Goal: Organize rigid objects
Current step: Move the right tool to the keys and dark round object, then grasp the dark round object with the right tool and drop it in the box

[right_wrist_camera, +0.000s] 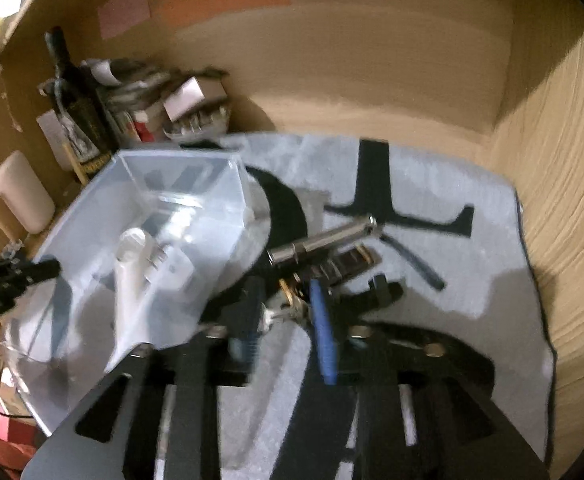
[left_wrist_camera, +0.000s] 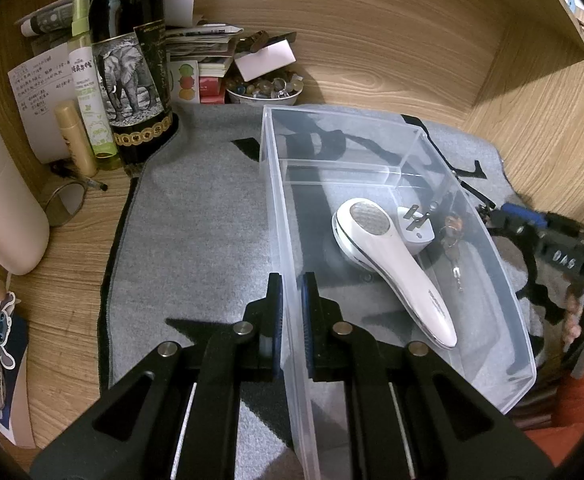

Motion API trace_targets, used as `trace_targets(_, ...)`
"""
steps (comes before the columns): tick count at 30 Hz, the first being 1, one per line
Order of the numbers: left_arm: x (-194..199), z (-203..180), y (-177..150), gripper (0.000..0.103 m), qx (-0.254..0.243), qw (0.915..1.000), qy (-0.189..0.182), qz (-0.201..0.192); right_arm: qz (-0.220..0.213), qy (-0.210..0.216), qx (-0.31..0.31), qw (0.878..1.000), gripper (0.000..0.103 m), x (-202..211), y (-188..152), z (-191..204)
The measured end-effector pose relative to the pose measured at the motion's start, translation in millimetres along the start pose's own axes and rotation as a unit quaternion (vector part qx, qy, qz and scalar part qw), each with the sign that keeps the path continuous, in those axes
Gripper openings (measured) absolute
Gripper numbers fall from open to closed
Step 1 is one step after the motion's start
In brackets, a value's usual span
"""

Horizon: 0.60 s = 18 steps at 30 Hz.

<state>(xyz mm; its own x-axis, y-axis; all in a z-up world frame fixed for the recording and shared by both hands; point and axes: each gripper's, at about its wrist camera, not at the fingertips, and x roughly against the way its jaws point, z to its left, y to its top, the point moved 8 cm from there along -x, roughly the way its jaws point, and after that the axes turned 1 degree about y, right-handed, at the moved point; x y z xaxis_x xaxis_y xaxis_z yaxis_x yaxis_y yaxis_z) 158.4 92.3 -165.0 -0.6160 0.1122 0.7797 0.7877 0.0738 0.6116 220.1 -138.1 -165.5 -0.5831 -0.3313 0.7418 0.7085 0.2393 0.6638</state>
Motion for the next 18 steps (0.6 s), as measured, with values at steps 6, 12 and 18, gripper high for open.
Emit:
trace_targets(6, -0.4, 0.5, -0.3, 0.01, 0.0, 1.0, -0.001, 0.0, 0.034, 0.002, -0.034, 0.999, 0.045, -29.5, -12.7, -15.1)
trace_targets(12, -0.6, 0.2, -0.5, 0.01, 0.001, 1.0, -0.001, 0.0, 0.032, -0.008, -0.032, 0.999, 0.032, -41.5, -6.7, -17.0)
trace_targets(18, -0.6, 0.2, -0.5, 0.01, 0.001, 1.0, -0.001, 0.001, 0.018, -0.009, -0.02, 1.0, 0.031, -33.2, -3.6, -12.3)
